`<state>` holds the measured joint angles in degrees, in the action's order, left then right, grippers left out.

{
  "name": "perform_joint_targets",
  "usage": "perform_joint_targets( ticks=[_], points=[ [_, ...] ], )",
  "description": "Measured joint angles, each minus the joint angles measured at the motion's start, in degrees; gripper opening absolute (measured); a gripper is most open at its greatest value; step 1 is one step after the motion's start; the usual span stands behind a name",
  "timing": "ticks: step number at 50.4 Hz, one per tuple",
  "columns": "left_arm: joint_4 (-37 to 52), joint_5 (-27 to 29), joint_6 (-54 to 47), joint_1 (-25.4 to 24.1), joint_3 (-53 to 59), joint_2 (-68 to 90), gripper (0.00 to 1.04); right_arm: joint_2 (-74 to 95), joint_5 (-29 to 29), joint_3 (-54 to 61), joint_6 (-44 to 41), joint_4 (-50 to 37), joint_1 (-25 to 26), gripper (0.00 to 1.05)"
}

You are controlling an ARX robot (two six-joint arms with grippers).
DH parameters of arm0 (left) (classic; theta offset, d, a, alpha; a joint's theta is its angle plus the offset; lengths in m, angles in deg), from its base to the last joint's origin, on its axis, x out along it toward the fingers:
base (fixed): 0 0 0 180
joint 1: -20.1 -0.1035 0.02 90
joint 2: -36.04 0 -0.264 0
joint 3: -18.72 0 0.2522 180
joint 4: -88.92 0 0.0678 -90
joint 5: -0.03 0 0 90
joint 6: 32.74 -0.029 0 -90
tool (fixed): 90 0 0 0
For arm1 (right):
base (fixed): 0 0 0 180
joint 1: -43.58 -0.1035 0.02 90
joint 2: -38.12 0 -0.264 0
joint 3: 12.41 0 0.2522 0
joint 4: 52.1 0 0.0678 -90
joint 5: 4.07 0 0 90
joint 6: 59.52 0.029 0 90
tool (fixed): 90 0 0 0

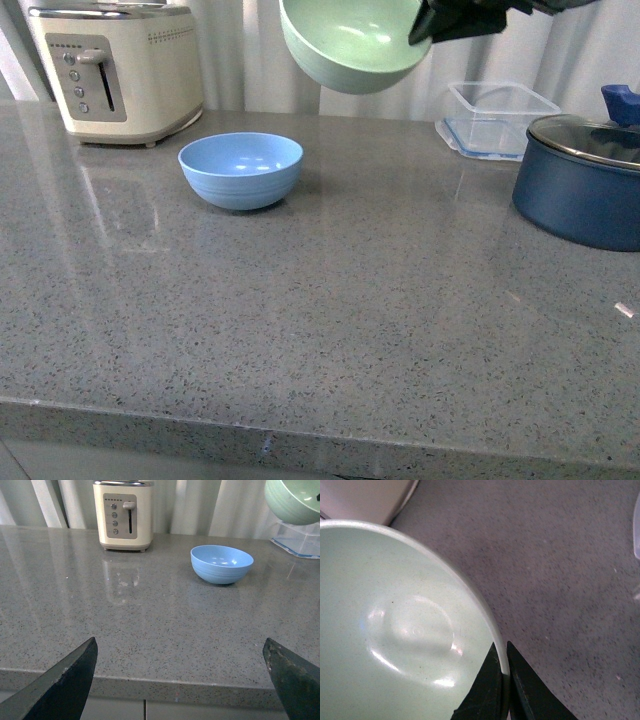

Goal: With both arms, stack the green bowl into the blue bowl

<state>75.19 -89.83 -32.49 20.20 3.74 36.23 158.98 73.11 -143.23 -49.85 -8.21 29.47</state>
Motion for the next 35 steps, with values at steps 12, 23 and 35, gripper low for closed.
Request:
perform_joint_targets(
  ticks=[12,23,35],
  points=[
    [0.0,0.0,0.0,0.0,0.0,0.0,0.98,5.0,-0.5,-6.6,-0.5,1.6,-2.6,0.01],
    [0.0,0.0,0.0,0.0,0.0,0.0,0.98,9.8,-1.5,-12.2,-0.5,2.8,-5.2,0.01],
    [0.0,0.0,0.0,0.0,0.0,0.0,0.98,14.7,-2.3,-18.6,-1.0,4.4,-7.3,0.01]
  ],
)
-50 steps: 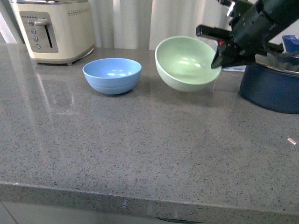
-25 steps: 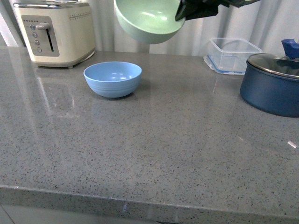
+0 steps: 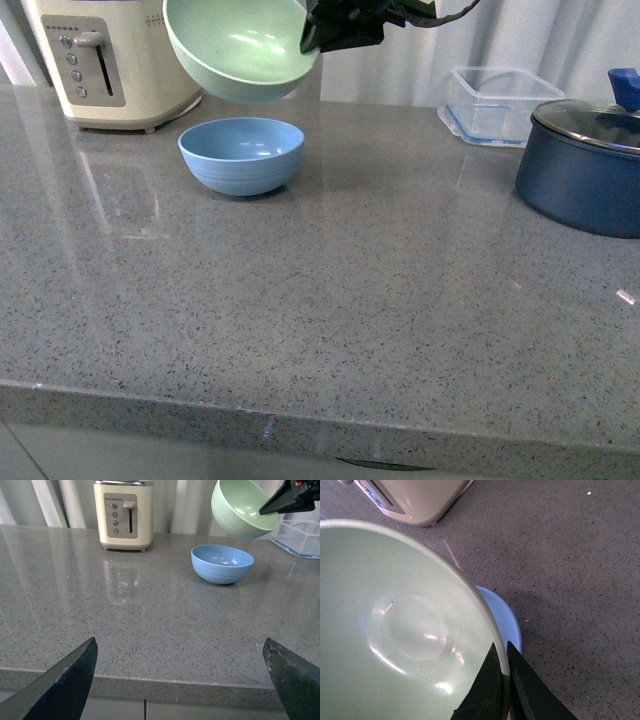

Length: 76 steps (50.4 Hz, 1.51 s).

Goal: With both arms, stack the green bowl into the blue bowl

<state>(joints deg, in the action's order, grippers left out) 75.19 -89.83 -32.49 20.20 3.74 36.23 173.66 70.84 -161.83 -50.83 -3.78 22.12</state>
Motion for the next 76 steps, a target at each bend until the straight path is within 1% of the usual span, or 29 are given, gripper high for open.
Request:
perform_joint_targets(
  ticks=[23,35,37,41,49,51,52,57,58,61,65,67,70,76],
  points=[
    [0.0,0.0,0.0,0.0,0.0,0.0,0.98,7.8,-1.3,-7.2,-1.3,1.5,-1.0,0.01],
    [0.0,0.0,0.0,0.0,0.0,0.0,0.98,8.6,-1.2,-6.8,-1.9,-0.4,-0.9,0.01],
    [0.0,0.0,0.0,0.0,0.0,0.0,0.98,8.6,-1.1,-6.2,-2.0,-0.9,-0.8,0.05],
    [0.0,0.0,0.0,0.0,0.0,0.0,0.98,8.4,-1.3,-3.9,-2.0,-1.9,-0.5,0.21],
    [0.0,0.0,0.0,0.0,0.0,0.0,0.98,7.6,-1.2,0.5,-1.9,-3.8,0.4,0.42],
    [0.0,0.0,0.0,0.0,0.0,0.0,0.98,7.3,-1.2,1.2,-1.8,-4.1,0.5,0.46],
    [0.0,0.0,0.0,0.0,0.0,0.0,0.98,6.7,-1.1,2.5,-1.8,-4.7,0.8,0.51],
    [0.0,0.0,0.0,0.0,0.0,0.0,0.98,3.7,-1.6,6.9,-1.4,-6.4,1.6,0.67],
    [0.0,0.0,0.0,0.0,0.0,0.0,0.98,2.2,-1.7,8.7,-1.4,-7.2,1.8,0.72],
    [0.0,0.0,0.0,0.0,0.0,0.0,0.98,-1.2,-2.1,12.3,-1.3,-8.6,2.3,0.83],
    [0.0,0.0,0.0,0.0,0.0,0.0,0.98,-5.2,-2.8,16.2,-1.1,-10.0,3.0,0.93],
    [0.0,0.0,0.0,0.0,0.0,0.0,0.98,-7.3,-3.1,18.3,-1.0,-10.6,3.3,0.97],
    [0.0,0.0,0.0,0.0,0.0,0.0,0.98,-12.6,-3.5,23.5,-1.0,-11.9,4.3,0.94],
    [0.0,0.0,0.0,0.0,0.0,0.0,0.98,-21.9,-4.1,33.5,-1.2,-14.0,6.5,0.95]
  ],
)
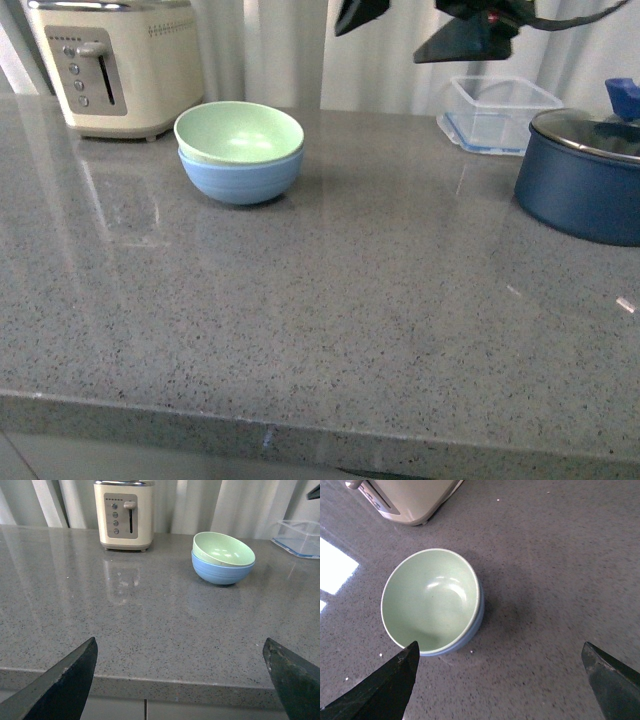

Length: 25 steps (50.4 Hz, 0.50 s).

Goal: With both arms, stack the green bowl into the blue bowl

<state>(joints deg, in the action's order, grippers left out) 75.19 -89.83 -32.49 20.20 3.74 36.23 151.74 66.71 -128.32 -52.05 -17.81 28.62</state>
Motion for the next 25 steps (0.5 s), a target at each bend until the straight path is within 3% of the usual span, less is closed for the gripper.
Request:
perform_joint_targets(
  ticks=[9,25],
  points=[
    [0.0,0.0,0.0,0.0,0.0,0.0,0.98,-11.6,0.1,13.4,-0.3,-2.7,5.2,0.95],
    [0.0,0.0,0.0,0.0,0.0,0.0,0.98,-37.8,-1.0,42.8,-2.9,-4.7,25.8,0.95]
  ],
)
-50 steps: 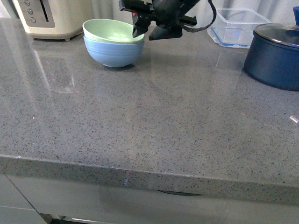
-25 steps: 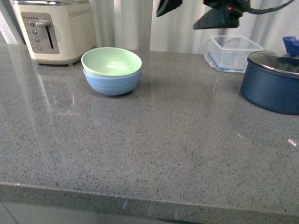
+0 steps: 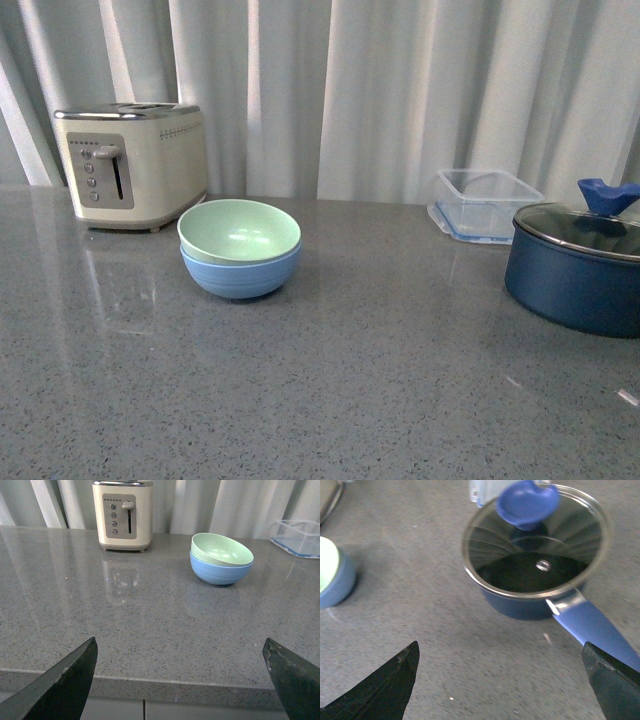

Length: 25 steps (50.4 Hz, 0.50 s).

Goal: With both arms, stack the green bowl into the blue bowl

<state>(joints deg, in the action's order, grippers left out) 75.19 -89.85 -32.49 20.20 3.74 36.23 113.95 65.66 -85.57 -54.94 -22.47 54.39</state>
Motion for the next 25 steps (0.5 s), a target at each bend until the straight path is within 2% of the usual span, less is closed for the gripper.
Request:
perform_joint_targets(
  ticks=[7,16,18,19,21,24,25],
  points=[
    [0.0,0.0,0.0,0.0,0.0,0.0,0.98,-6.4,4.5,9.5,-3.3,-3.1,5.5,0.95],
    [0.0,0.0,0.0,0.0,0.0,0.0,0.98,-7.0,4.7,10.8,-4.5,-3.3,6.2,0.95],
    [0.0,0.0,0.0,0.0,0.0,0.0,0.98,-7.4,4.4,12.5,-4.3,-6.4,6.0,0.92],
    [0.0,0.0,0.0,0.0,0.0,0.0,0.98,-8.3,4.7,16.0,-4.4,-16.2,5.6,0.87],
    [0.0,0.1,0.0,0.0,0.0,0.0,0.98,-9.9,5.6,22.1,-4.4,-29.6,4.8,0.78],
    [0.0,0.0,0.0,0.0,0.0,0.0,0.98,-12.4,6.8,28.5,-4.4,-41.9,3.5,0.68],
    [0.0,0.0,0.0,0.0,0.0,0.0,0.98,-12.9,7.0,29.4,-4.4,-43.5,3.2,0.66]
  ],
)
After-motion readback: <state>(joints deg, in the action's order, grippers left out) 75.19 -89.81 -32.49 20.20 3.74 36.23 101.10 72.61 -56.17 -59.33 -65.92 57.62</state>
